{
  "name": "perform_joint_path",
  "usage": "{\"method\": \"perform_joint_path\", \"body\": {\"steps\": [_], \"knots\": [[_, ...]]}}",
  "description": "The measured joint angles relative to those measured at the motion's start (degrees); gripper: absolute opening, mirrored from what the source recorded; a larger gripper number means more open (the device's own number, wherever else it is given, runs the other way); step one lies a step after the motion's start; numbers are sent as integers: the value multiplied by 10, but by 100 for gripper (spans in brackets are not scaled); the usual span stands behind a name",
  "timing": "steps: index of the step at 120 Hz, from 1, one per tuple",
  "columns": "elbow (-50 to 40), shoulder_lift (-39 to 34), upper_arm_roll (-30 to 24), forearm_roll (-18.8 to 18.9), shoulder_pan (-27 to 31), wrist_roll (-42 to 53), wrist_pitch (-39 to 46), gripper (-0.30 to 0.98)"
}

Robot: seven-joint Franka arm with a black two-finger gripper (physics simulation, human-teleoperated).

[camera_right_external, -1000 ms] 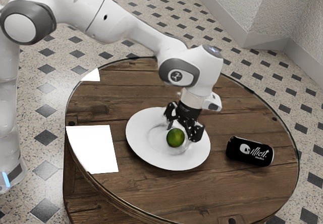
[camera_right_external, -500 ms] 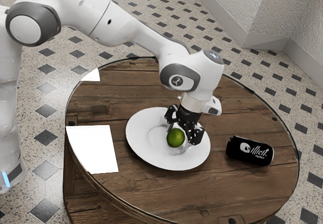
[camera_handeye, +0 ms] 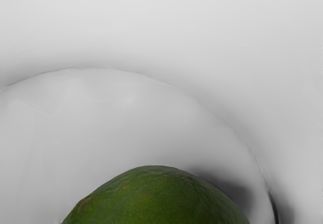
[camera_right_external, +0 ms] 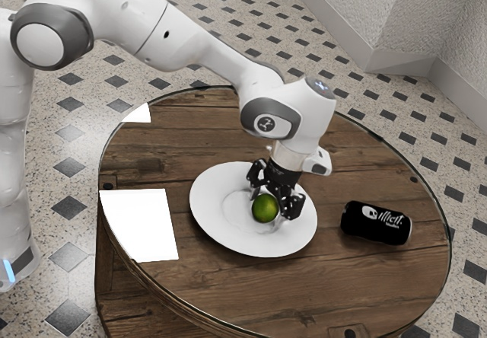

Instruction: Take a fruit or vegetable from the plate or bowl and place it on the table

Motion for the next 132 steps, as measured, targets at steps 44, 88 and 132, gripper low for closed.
{"method": "perform_joint_path", "body": {"steps": [44, 88, 132], "knots": [[57, -4, -2, 1, 2, 4, -42, 35], [253, 133, -217, 3, -23, -3, -80, 36], [254, 124, -223, 19, -22, -8, -28, 64]]}}
